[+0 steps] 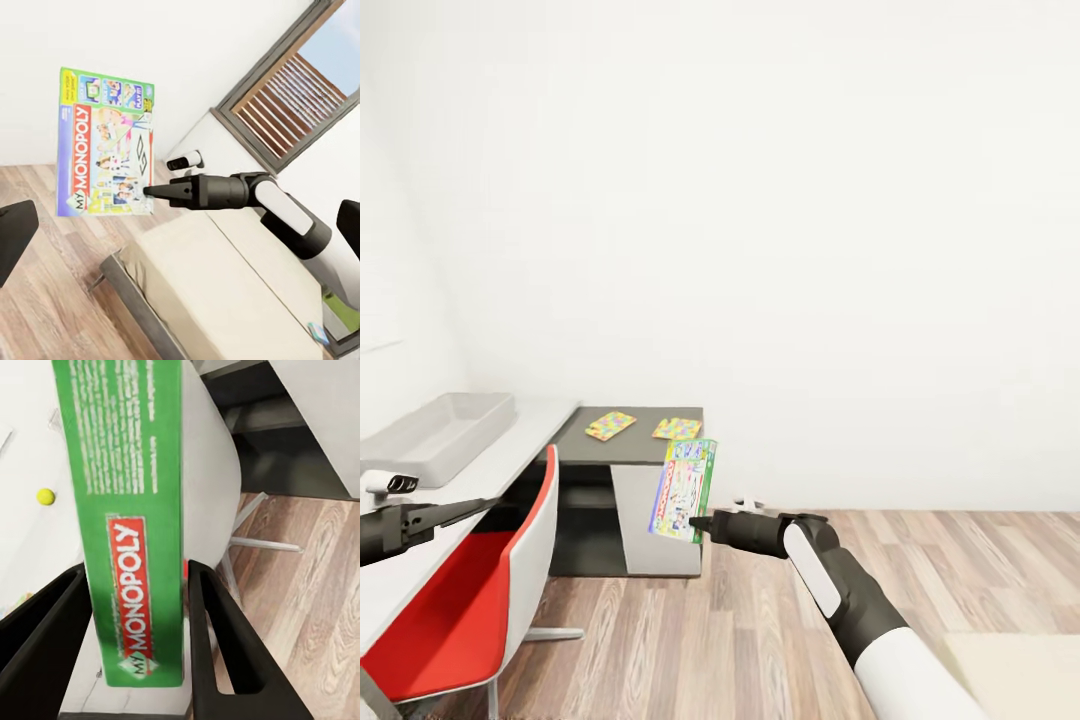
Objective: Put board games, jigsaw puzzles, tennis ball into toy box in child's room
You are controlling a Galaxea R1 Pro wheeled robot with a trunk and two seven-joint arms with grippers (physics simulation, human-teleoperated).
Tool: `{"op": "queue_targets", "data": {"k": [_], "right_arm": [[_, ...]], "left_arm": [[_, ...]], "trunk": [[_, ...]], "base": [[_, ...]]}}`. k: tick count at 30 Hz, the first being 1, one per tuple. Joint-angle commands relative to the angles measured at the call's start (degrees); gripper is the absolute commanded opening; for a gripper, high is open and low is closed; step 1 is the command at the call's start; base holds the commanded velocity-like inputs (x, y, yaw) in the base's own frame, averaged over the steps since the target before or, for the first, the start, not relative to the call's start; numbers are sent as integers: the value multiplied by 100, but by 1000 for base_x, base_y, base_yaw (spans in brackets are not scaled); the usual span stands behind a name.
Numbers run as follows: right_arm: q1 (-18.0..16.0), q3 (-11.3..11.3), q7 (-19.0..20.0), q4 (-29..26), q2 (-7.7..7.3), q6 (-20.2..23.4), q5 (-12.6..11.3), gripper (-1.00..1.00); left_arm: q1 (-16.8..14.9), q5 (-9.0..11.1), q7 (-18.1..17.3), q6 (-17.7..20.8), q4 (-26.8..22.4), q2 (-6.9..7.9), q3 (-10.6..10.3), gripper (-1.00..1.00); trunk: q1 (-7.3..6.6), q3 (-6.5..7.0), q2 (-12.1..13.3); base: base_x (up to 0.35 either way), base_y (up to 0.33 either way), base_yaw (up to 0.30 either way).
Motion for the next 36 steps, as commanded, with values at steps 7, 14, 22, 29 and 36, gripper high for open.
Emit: {"op": "queue_targets", "data": {"k": [7,14,22,29,36], "right_arm": [[-1,-10,43,-2,-5,24,-21,-100],[1,-13,20,1,-6,24,-32,-100],[1,-6,0,4,2,20,-1,-100],[1,-5,-8,6,10,15,29,-100],[1,-5,-11,10,12,15,32,-100]], "left_arm": [[-3,-18,-26,59,34,0,65,100],[-3,-20,-26,55,41,-5,113,100],[-3,-19,-26,53,46,-7,117,100],[-3,-18,-26,52,49,-5,117,100],[-3,-18,-26,54,50,-8,117,100]], "trunk": [[2,-6,-5],[2,-6,-5],[2,-6,-5],[2,-6,-5],[2,-6,-5]], "base": [[143,-85,43],[223,-62,2],[134,-4,30],[158,0,245],[170,-5,288]]}}
